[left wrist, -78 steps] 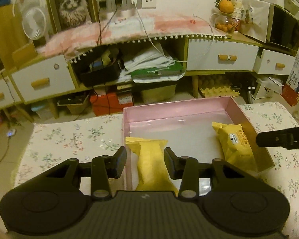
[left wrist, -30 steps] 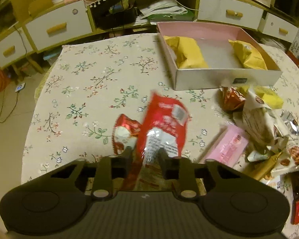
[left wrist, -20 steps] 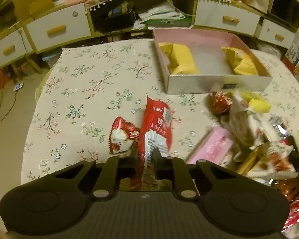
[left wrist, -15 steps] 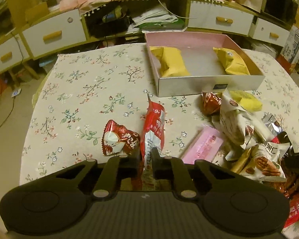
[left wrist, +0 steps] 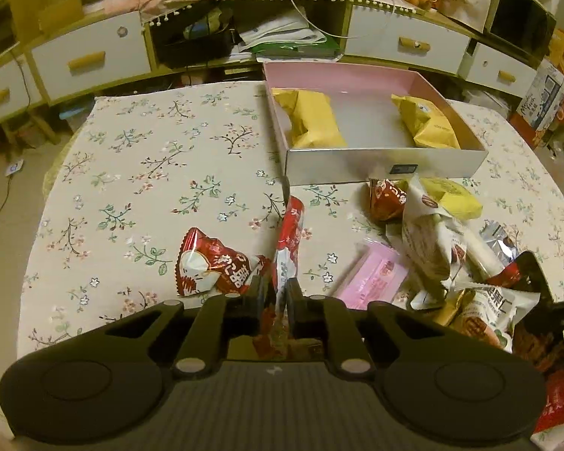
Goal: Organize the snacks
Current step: 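Place the red packet in the box with the left gripper while the right gripper places another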
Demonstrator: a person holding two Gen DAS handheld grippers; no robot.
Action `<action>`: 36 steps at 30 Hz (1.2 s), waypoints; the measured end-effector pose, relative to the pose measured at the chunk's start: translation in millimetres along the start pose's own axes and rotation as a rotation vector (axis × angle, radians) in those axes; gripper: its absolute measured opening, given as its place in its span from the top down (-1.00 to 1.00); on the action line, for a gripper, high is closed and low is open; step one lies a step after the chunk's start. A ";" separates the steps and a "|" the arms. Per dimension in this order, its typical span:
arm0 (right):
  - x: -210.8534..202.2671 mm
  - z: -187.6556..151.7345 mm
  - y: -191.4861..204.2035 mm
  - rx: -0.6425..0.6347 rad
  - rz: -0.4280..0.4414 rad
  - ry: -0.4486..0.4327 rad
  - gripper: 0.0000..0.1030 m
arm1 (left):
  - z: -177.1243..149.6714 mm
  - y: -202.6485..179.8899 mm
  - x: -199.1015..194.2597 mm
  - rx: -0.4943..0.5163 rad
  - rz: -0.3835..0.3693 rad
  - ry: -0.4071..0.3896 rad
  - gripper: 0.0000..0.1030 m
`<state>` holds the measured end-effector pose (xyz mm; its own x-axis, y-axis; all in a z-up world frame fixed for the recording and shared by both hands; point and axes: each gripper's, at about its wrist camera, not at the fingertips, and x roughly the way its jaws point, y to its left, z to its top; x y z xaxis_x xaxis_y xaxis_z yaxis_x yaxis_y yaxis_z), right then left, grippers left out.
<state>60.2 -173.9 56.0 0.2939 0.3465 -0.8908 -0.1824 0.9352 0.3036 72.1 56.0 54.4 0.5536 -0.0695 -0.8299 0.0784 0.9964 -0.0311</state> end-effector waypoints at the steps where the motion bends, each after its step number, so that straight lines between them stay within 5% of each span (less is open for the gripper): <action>1: -3.2 0.7 -1.5 0.002 -0.008 -0.007 0.90 | 1.5 2.7 -3.5 -0.014 -0.002 -0.006 0.74; 18: -47.1 36.3 -22.7 0.006 -0.075 -0.180 0.90 | 46.2 19.7 -50.3 -0.171 -0.109 -0.197 0.75; 36: -29.1 137.5 -41.8 -0.045 -0.134 -0.338 0.90 | 131.7 -24.0 19.7 -0.168 -0.151 -0.266 0.75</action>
<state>188.3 -212.9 115.7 0.6101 0.2332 -0.7572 -0.1604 0.9723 0.1702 190.4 24.4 112.1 0.7442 -0.2051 -0.6356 0.0511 0.9664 -0.2520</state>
